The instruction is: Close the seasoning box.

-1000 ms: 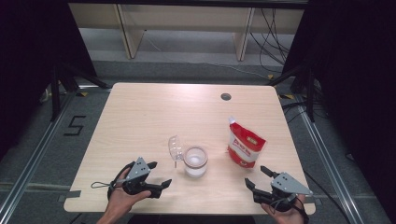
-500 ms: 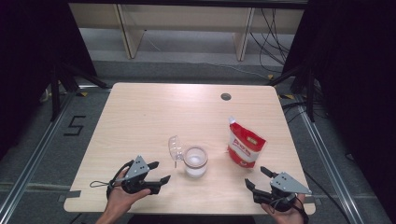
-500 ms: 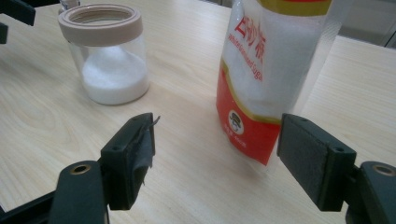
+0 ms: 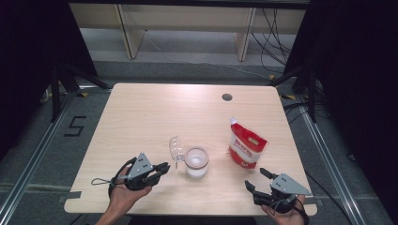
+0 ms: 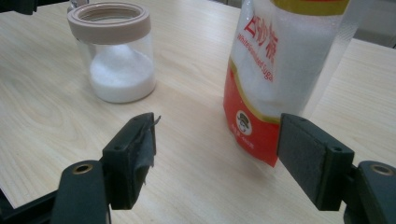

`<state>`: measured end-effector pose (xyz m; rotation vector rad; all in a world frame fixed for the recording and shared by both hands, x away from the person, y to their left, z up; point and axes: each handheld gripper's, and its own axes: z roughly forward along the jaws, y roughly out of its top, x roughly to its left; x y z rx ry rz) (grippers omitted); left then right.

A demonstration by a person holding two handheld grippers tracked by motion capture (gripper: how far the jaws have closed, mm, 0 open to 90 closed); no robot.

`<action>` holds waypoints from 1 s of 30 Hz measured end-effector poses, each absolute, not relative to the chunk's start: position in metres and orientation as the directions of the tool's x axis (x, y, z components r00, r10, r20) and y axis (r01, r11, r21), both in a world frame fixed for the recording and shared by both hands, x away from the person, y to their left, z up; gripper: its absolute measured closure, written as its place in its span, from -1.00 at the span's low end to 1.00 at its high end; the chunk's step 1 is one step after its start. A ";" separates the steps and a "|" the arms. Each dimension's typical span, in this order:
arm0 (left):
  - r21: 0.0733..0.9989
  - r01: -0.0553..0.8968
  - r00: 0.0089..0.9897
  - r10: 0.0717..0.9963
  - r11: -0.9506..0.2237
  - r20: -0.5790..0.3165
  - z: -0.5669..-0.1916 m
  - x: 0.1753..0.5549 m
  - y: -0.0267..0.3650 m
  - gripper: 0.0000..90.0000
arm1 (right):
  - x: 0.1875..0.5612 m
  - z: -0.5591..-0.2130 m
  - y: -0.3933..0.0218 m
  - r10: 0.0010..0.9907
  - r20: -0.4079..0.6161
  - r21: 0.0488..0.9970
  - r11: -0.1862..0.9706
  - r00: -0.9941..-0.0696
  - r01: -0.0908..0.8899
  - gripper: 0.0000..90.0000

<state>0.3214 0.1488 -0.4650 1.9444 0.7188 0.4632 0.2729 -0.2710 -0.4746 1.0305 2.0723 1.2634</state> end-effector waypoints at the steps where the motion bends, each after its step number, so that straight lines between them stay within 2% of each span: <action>1: 0.893 0.282 0.755 0.656 -0.351 0.019 -0.464 0.322 0.148 0.88 | 0.273 -0.475 -0.271 0.806 -0.031 0.896 0.285 -0.591 0.341 -0.34; 3: 0.892 0.301 0.745 0.667 -0.337 0.001 -0.462 0.322 0.146 0.92 | 0.274 -0.475 -0.271 0.805 -0.040 0.894 0.293 -0.592 0.338 -0.34; 5: 0.896 0.275 0.759 0.651 -0.348 0.020 -0.459 0.324 0.144 0.96 | 0.275 -0.476 -0.272 0.802 -0.054 0.899 0.299 -0.594 0.322 -0.34; 7: 0.898 0.282 0.750 0.661 -0.339 0.013 -0.457 0.323 0.142 0.98 | 0.274 -0.475 -0.272 0.809 -0.036 0.895 0.288 -0.586 0.342 -0.34; 17: 0.902 0.275 0.755 0.655 -0.332 0.010 -0.451 0.325 0.134 0.99 | 0.274 -0.475 -0.271 0.801 -0.046 0.894 0.300 -0.598 0.333 -0.33; 25: 0.907 0.232 0.765 0.642 -0.352 0.053 -0.446 0.328 0.134 0.99 | 0.274 -0.475 -0.271 0.801 -0.049 0.893 0.303 -0.597 0.333 -0.33; 30: 0.909 0.241 0.763 0.645 -0.340 0.039 -0.446 0.328 0.132 0.98 | 0.274 -0.475 -0.272 0.804 -0.049 0.893 0.301 -0.592 0.335 -0.32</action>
